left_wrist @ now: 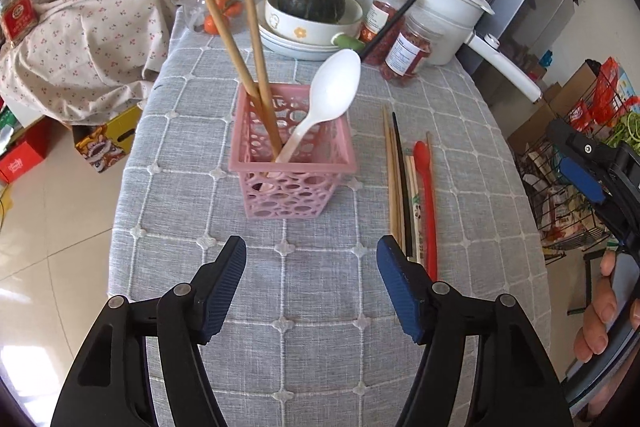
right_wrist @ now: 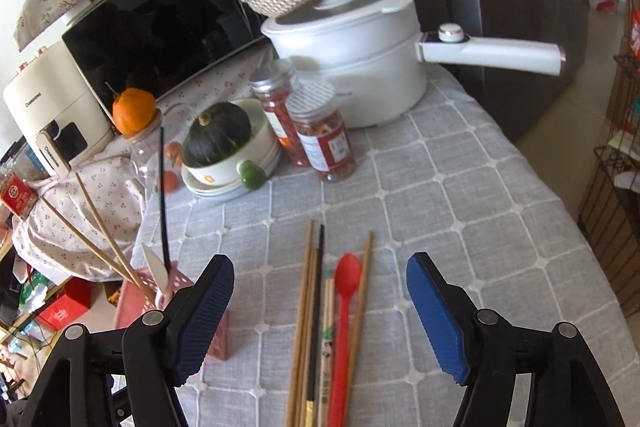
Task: Organize utensils
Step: 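Reach the left gripper down and grasp the red spoon by its handle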
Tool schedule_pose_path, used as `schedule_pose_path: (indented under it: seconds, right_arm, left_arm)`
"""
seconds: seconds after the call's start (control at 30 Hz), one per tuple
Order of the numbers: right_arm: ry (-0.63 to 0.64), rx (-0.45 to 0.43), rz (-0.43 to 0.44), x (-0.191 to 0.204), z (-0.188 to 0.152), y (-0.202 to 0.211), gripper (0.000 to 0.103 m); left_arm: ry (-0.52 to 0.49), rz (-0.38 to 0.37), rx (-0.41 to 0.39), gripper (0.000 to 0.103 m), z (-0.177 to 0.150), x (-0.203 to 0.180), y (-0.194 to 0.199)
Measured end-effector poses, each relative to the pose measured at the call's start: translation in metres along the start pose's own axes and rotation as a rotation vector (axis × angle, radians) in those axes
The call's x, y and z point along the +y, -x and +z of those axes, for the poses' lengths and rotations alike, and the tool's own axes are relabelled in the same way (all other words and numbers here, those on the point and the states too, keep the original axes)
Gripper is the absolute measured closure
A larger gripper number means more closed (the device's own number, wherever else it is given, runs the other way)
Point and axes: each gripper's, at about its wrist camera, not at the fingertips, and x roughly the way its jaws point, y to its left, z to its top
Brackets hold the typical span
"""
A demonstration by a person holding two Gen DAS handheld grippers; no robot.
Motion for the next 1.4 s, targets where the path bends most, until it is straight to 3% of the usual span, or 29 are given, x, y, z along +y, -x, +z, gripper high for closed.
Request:
schedule_pose_path:
  seconds: [0.33, 0.43, 0.47, 0.6, 0.67, 0.97, 1.23, 1.4]
  right_arm:
    - [-0.083, 0.177, -0.052, -0.054, 0.004, -0.03, 0.023]
    - [-0.071, 0.24, -0.063, -0.067, -0.001, -0.046, 0.023]
    - [-0.064, 0.255, -0.064, -0.071, -0.004, -0.05, 0.023]
    - [-0.06, 0.319, -0.073, -0.088, -0.006, -0.069, 0.023]
    - [-0.077, 0.344, -0.07, -0.097, -0.007, -0.073, 0.023]
    - [-0.164, 0.364, -0.069, -0.147, 0.018, -0.087, 0.023]
    - [-0.237, 0.364, -0.054, -0.173, 0.034, -0.1, 0.023]
    - [-0.257, 0.356, -0.059, -0.176, 0.037, -0.102, 0.023]
  left_arm:
    - [-0.165, 0.019, 0.064, 0.033, -0.022, -0.055, -0.024]
    - [-0.165, 0.024, 0.093, 0.034, -0.023, -0.066, -0.036]
    - [-0.161, 0.017, 0.101, 0.037, -0.022, -0.069, -0.04]
    - [-0.189, -0.003, 0.118, 0.066, -0.011, -0.09, -0.056]
    - [-0.182, -0.021, 0.127, 0.073, 0.001, -0.101, -0.066]
    - [-0.189, -0.004, 0.195, 0.086, 0.061, -0.147, -0.121]
    - [-0.233, 0.101, 0.273, 0.094, 0.074, -0.161, -0.16]
    - [-0.236, 0.127, 0.309, 0.095, 0.076, -0.163, -0.17]
